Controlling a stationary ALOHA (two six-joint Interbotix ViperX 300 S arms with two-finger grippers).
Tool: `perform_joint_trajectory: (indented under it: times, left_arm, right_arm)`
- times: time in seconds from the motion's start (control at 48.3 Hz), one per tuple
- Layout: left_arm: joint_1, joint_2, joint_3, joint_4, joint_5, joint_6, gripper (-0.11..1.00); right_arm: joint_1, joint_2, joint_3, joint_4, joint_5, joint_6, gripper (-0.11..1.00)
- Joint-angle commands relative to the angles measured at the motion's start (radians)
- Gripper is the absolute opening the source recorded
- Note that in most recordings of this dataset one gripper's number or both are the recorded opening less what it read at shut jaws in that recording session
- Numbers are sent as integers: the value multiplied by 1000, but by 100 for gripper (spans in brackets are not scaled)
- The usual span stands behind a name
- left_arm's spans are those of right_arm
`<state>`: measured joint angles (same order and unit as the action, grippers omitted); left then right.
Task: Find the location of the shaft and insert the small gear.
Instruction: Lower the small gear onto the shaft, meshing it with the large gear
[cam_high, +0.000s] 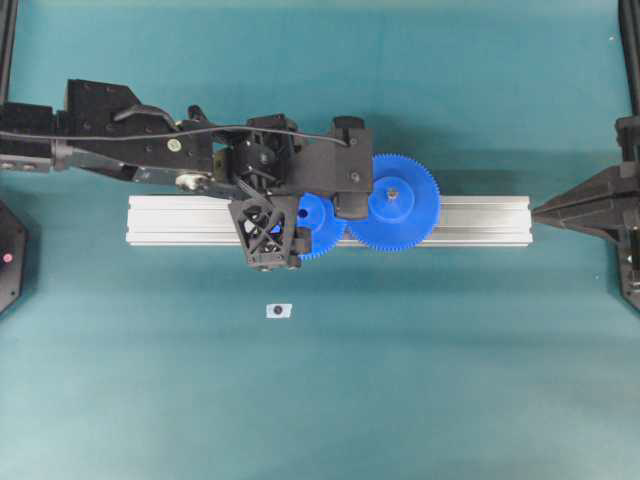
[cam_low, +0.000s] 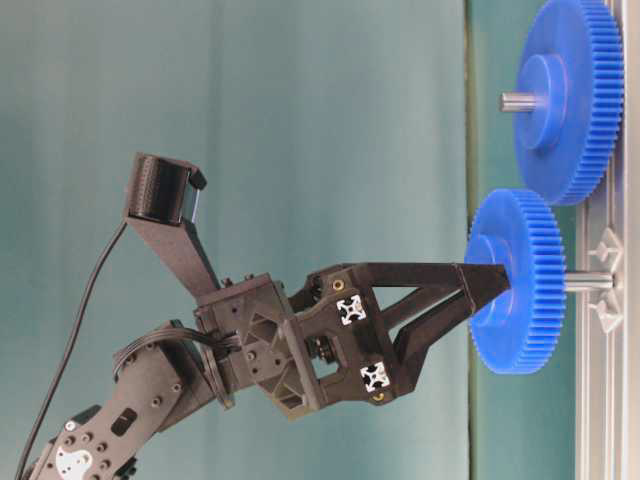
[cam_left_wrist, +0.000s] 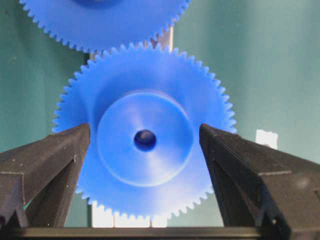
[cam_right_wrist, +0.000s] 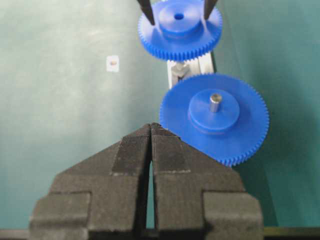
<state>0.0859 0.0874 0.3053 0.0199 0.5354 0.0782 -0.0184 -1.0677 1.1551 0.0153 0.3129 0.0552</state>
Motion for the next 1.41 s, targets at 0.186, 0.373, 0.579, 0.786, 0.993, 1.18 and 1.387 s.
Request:
perform_joint_trajectory:
  times: [0.186,0.373,0.579,0.786,0.993,1.18,1.387]
  left_arm:
    - [51,-91,-12,2,-5,2,88]
    - [86,-100,2,2,-17,11,88]
    - [87,-60,17,3,-23,23,88]
    - [87,-35,15,2,-23,20,88]
    - [87,-37,9,2,-23,23,88]
    - [77,-52,-9,2,-15,14,88]
    - [37,-112,-52,2,-17,9,88]
  right_arm:
    - [-2,6,-9,2,-8,9,2]
    - [-2,6,-9,2,-9,9,2]
    - [-2,6,-9,2,-9,9,2]
    - [-3,6,-9,2,-11,9,2]
    - [-2,6,-9,2,-11,9,2]
    - [-2,6,-9,0,-8,9,2]
    - [-3,6,-8,2,-8,9,2]
